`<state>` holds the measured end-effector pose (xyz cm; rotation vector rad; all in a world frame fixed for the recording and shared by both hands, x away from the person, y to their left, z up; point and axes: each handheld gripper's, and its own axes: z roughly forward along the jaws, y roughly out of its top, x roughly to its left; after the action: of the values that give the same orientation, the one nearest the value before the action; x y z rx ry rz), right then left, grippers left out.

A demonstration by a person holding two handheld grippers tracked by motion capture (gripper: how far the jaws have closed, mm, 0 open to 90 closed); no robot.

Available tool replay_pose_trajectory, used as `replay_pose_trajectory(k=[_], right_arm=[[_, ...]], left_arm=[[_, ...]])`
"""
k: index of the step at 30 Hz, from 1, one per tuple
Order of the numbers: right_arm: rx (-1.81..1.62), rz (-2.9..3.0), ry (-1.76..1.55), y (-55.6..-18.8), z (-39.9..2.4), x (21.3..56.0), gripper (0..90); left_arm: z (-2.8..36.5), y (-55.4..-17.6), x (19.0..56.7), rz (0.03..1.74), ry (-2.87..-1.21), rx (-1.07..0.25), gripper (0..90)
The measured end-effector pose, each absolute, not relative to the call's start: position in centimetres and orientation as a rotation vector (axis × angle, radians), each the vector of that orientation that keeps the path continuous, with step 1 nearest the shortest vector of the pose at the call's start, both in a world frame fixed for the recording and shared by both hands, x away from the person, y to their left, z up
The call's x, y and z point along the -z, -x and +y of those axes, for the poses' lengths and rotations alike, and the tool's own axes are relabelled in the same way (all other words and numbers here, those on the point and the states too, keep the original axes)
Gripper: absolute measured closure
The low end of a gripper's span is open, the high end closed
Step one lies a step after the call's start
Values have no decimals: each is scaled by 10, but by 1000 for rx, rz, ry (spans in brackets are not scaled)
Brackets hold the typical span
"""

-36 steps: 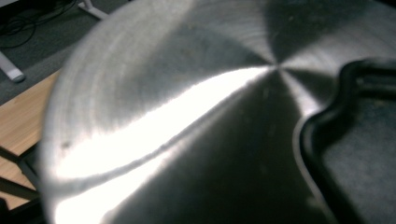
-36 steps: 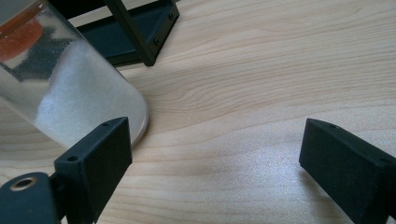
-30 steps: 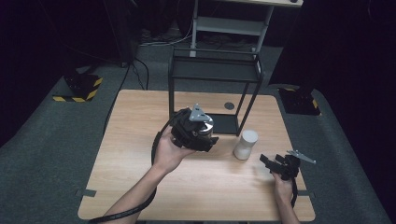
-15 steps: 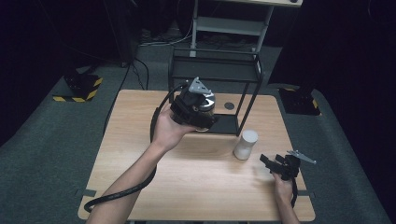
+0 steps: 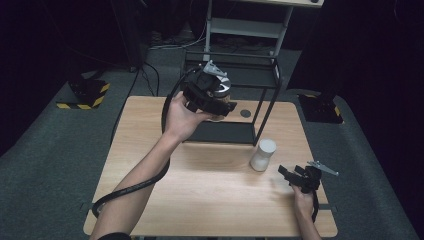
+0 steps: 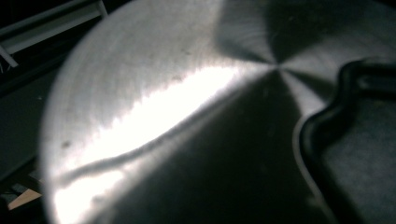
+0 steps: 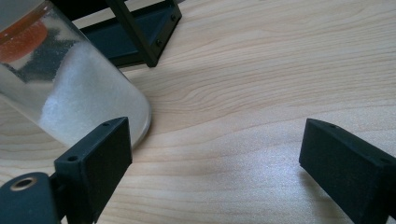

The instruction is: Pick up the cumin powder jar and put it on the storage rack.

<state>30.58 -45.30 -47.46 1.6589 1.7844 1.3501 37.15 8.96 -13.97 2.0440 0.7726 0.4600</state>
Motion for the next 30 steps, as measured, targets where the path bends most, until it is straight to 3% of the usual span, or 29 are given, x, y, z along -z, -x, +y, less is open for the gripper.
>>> replay_pose_trajectory(k=[15, 16, 17, 30], right_arm=[[-1354, 1781, -1670, -306, -453, 475, 85], [-1354, 1781, -1671, -306, -453, 475, 86], [-1354, 1779, -1672, -306, -453, 475, 85], [-1367, 1768, -1665, -303, -454, 476, 87]], left_arm=[[72, -417, 115, 858, -2041, -511, 317], [67, -415, 124, 914, -1946, -496, 317], [68, -423, 114, 886, -2031, -513, 317], [52, -456, 110, 987, -2012, -554, 317]])
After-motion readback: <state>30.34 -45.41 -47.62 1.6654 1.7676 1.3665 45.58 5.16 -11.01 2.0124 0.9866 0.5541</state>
